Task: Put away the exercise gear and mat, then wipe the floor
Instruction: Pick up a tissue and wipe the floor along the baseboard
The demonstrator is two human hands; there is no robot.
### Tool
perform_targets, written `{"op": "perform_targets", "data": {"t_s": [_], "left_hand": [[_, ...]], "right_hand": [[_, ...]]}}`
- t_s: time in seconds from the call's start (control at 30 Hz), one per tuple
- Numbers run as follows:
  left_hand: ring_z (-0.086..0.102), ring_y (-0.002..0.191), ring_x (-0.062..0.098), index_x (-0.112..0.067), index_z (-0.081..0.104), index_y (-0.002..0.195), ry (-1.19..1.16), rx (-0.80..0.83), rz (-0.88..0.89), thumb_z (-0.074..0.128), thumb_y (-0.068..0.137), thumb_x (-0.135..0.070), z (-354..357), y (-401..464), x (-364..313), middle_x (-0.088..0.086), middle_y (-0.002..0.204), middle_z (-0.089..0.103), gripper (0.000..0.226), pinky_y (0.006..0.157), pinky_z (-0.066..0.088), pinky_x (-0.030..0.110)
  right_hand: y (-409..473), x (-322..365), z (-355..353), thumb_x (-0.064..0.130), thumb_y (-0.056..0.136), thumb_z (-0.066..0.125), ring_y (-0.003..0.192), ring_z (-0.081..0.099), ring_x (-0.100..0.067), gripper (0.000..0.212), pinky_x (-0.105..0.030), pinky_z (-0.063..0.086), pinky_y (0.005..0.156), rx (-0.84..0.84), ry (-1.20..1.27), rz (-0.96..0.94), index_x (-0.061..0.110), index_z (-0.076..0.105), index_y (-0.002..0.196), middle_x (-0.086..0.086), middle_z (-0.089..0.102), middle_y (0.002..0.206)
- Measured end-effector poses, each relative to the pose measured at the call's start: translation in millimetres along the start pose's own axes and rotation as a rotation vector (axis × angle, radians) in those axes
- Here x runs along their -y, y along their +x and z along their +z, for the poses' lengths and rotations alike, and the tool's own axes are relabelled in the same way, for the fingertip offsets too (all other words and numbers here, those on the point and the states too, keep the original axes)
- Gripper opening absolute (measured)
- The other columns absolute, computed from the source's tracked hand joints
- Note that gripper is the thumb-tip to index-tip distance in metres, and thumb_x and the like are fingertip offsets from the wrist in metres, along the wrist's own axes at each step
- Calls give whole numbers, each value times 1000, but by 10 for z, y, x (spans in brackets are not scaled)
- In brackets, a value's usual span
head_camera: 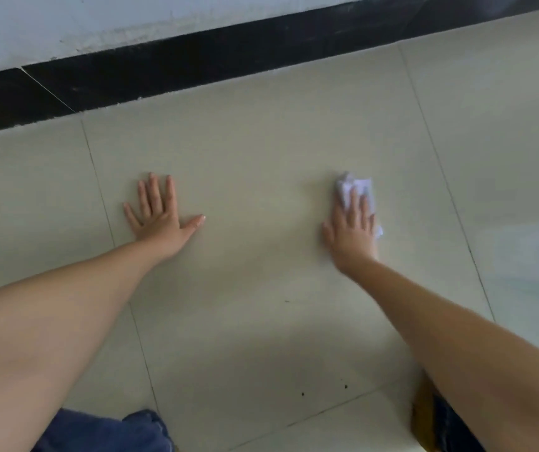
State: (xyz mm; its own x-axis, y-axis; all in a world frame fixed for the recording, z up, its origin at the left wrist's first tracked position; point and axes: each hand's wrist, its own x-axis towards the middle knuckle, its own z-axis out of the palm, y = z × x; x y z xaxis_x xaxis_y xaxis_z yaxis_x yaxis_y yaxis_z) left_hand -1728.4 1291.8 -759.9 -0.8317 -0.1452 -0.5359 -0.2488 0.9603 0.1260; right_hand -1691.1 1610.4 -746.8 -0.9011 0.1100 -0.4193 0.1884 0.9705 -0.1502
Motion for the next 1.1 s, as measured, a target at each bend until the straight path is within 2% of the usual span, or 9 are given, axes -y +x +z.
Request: {"op": "perform_targets", "data": {"t_s": [0.13, 0.27, 0.37, 0.47, 0.53, 0.67, 0.8, 0.93, 1.1], "left_hand": [[-18, 145, 22, -24, -8, 151, -17, -67, 10, 45, 87, -62, 13, -40, -4, 5, 157, -20, 92, 115, -8, 54], [-16, 146, 22, -21, -3, 152, -11, -79, -10, 45, 88, -60, -41, -84, -67, 7, 158, -17, 89, 114, -5, 55], [-10, 147, 21, -20, 3, 152, 47, -124, 19, 41, 94, -49, -56, -200, -205, 7, 159, -12, 75, 113, -3, 58], [-2, 148, 21, -20, 16, 151, 57, -215, 145, 44, 94, -37, 136, -446, -436, 5, 160, -3, 66, 112, -3, 59], [7, 147, 23, -19, 24, 149, 47, -246, 265, 48, 91, -35, 342, -620, -599, 5, 160, 7, 65, 111, 1, 62], [2, 148, 22, -20, 20, 150, 12, -144, 219, 42, 95, -37, 475, -684, -942, 4, 160, 4, 63, 114, 3, 60], [0, 147, 28, -20, 16, 151, -55, -137, 0, 36, 96, -43, 473, -582, -1324, 6, 160, 0, 63, 114, 6, 59], [40, 133, 40, -12, 47, 138, -76, -248, -74, 34, 85, -42, 627, -574, -1483, 15, 146, 41, 62, 98, 28, 69], [33, 138, 36, -14, 41, 142, -72, -275, -102, 28, 86, -43, 676, -576, -1497, 14, 151, 34, 65, 106, 21, 65]], "right_hand": [[-449, 621, 392, 45, 90, 30, 140, 26, -35, 60, -58, 21, 110, 75, -206, -775, 16, 48, 138, -11, 32, 153], [2, 255, 128, 41, 91, 31, 141, 28, -30, 55, -46, 19, 116, 152, -503, -1290, 14, 52, 135, -7, 33, 153], [555, -403, -216, 44, 97, 25, 144, 15, -28, 55, -45, 17, 112, 160, -666, -1264, 14, 45, 139, -7, 21, 156], [1007, -759, -683, 61, 91, -9, 146, -11, -26, 72, -46, 17, 117, 215, -656, -970, 23, -3, 151, -4, -10, 158], [1318, -724, -882, 68, 80, -21, 141, -27, -20, 75, -44, 9, 120, 277, -648, -871, 26, -27, 141, 4, -33, 150], [1873, -125, -1022, 44, 99, 18, 145, -19, -22, 60, -52, 9, 117, 266, -400, -715, 24, -7, 151, 2, -22, 157], [2071, 223, -904, 38, 102, 21, 147, -12, -27, 56, -50, 1, 117, 109, -296, -619, 22, 1, 153, -4, -13, 160], [1682, -56, -665, 42, 100, 16, 145, 13, -35, 57, -55, 17, 115, 23, -337, -997, 15, 28, 149, -11, 16, 158], [590, -1112, -204, 43, 92, 41, 144, 22, -28, 45, -50, 19, 112, 187, -416, -1640, 23, 52, 131, -2, 29, 155]]}}
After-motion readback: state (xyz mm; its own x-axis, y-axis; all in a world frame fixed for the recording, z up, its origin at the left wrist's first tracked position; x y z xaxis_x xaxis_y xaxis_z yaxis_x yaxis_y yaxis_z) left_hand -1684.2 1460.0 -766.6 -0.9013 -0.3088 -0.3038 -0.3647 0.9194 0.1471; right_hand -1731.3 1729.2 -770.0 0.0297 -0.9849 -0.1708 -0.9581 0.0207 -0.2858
